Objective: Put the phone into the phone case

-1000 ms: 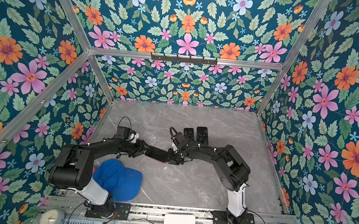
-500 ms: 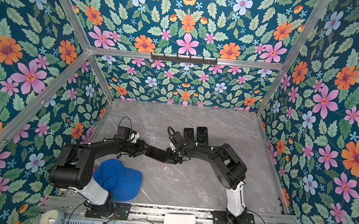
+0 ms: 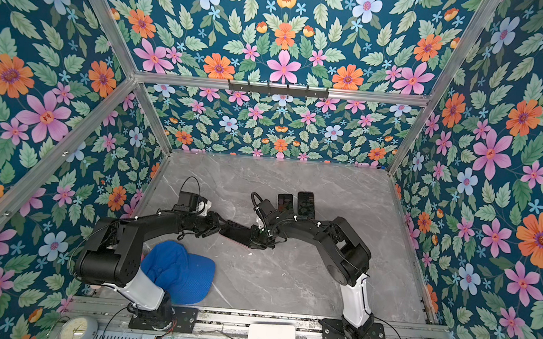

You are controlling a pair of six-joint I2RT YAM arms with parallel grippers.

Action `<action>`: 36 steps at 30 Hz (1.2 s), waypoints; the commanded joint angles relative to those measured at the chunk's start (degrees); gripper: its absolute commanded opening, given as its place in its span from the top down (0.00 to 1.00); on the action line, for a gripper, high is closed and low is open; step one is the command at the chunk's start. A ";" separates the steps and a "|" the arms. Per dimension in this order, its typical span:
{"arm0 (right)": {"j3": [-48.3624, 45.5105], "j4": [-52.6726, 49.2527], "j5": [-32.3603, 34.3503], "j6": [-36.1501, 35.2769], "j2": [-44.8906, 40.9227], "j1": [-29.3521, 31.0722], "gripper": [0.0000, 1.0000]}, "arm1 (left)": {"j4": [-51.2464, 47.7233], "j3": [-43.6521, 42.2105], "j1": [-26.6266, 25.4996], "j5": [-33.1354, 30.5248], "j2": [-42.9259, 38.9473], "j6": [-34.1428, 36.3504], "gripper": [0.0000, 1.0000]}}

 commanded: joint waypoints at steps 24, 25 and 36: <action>14.74 -12.30 6.48 -26.76 5.44 -3.62 0.36 | -2.24 -5.15 -2.97 -0.64 -5.21 -4.64 0.34; 15.85 -12.71 5.92 -27.28 6.46 -3.59 0.36 | -1.92 -5.04 -3.29 -0.52 -4.87 -4.75 0.35; 14.61 -11.58 -0.42 -27.64 7.55 -3.48 0.50 | 0.24 -4.06 -5.52 0.18 -2.15 -5.61 0.44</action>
